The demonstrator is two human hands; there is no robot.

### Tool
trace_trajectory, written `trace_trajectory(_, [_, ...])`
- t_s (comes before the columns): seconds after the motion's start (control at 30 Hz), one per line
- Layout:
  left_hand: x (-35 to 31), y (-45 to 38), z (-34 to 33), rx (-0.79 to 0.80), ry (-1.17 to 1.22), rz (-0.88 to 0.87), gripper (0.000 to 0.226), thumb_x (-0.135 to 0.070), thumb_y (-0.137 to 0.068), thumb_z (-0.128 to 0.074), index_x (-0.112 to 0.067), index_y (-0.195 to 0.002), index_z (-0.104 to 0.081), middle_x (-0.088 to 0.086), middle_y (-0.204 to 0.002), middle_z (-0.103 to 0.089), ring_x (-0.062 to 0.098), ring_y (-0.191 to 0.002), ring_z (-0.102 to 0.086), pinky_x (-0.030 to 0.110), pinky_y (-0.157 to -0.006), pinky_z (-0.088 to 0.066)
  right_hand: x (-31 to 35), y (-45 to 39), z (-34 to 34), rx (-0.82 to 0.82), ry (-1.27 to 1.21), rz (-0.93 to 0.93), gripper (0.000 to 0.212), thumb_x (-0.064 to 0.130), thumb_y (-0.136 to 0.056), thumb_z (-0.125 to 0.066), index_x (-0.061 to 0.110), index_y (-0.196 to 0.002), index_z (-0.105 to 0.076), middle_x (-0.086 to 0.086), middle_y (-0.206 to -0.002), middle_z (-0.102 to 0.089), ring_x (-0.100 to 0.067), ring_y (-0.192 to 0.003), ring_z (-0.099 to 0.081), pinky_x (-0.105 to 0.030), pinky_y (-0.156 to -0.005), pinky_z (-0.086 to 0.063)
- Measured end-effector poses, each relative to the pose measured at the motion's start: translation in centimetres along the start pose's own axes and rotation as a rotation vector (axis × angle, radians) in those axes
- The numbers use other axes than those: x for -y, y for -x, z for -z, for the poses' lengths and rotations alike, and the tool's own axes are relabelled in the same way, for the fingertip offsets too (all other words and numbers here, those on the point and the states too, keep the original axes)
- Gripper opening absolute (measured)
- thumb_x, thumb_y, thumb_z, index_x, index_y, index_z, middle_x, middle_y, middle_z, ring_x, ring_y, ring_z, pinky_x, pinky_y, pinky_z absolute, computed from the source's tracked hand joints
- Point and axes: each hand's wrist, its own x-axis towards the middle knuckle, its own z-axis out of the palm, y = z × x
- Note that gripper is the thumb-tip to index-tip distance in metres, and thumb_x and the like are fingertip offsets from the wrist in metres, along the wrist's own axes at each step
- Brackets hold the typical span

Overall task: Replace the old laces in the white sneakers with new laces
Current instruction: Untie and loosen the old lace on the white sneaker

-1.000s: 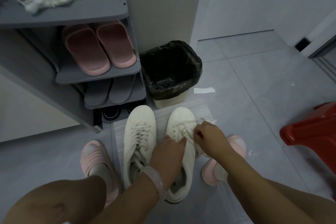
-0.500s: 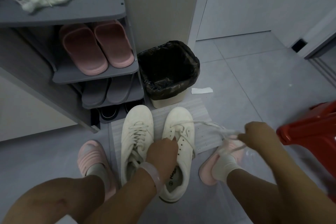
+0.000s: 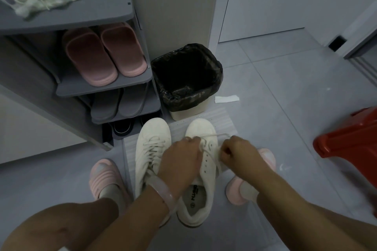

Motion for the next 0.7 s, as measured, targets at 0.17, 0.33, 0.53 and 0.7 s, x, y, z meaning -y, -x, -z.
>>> trace_trajectory(0.17, [1.5,-2.9,-0.8,-0.016,0.147,0.13,0.026,-0.02,-0.095,-0.042,-0.005,-0.108,-0.059,0.011,-0.11,-0.059,0.022,-0.101,-0.054,0.028,-0.081,-0.039,3.2,2.4,-3.0,0.016,-0.05,-0.042,0.042,0.054,-0.09,-0.043,0.013,-0.099,-0.049,0.002,-0.093,-0.039,-0.014,-0.084,-0.043,-0.023,-0.067,-0.03])
trace_trajectory(0.33, [0.9,-3.2,-1.5,-0.038,0.077,0.122,0.02,-0.017,-0.096,-0.042,-0.003,-0.101,-0.054,0.011,-0.109,-0.054,0.024,-0.102,-0.052,0.029,-0.079,-0.039,3.8,3.2,-4.2,-0.03,-0.094,-0.037,0.044,0.056,-0.09,-0.041,0.016,-0.11,-0.039,0.001,-0.105,-0.04,-0.016,-0.097,-0.048,-0.023,-0.072,-0.037])
trace_trajectory(0.53, [0.3,-3.1,-1.7,-0.113,-0.015,0.128,0.018,-0.013,-0.094,-0.039,-0.008,-0.097,-0.056,0.006,-0.103,-0.057,0.023,-0.094,-0.057,0.029,-0.07,-0.039,4.5,3.9,-4.3,-0.027,-0.204,-0.048,0.061,0.065,-0.083,-0.034,0.013,-0.112,-0.041,-0.004,-0.108,-0.043,-0.022,-0.096,-0.051,-0.031,-0.079,-0.044])
trace_trajectory(0.7, [0.7,-3.2,-1.3,-0.205,0.264,0.33,0.022,-0.016,-0.09,-0.046,-0.006,-0.079,-0.062,0.01,-0.084,-0.066,0.025,-0.079,-0.058,0.03,-0.066,-0.041,5.9,2.7,-4.1,-0.062,0.081,0.059,0.063,0.057,-0.082,-0.013,0.011,-0.114,-0.04,-0.011,-0.104,-0.046,-0.027,-0.09,-0.051,-0.029,-0.063,-0.034])
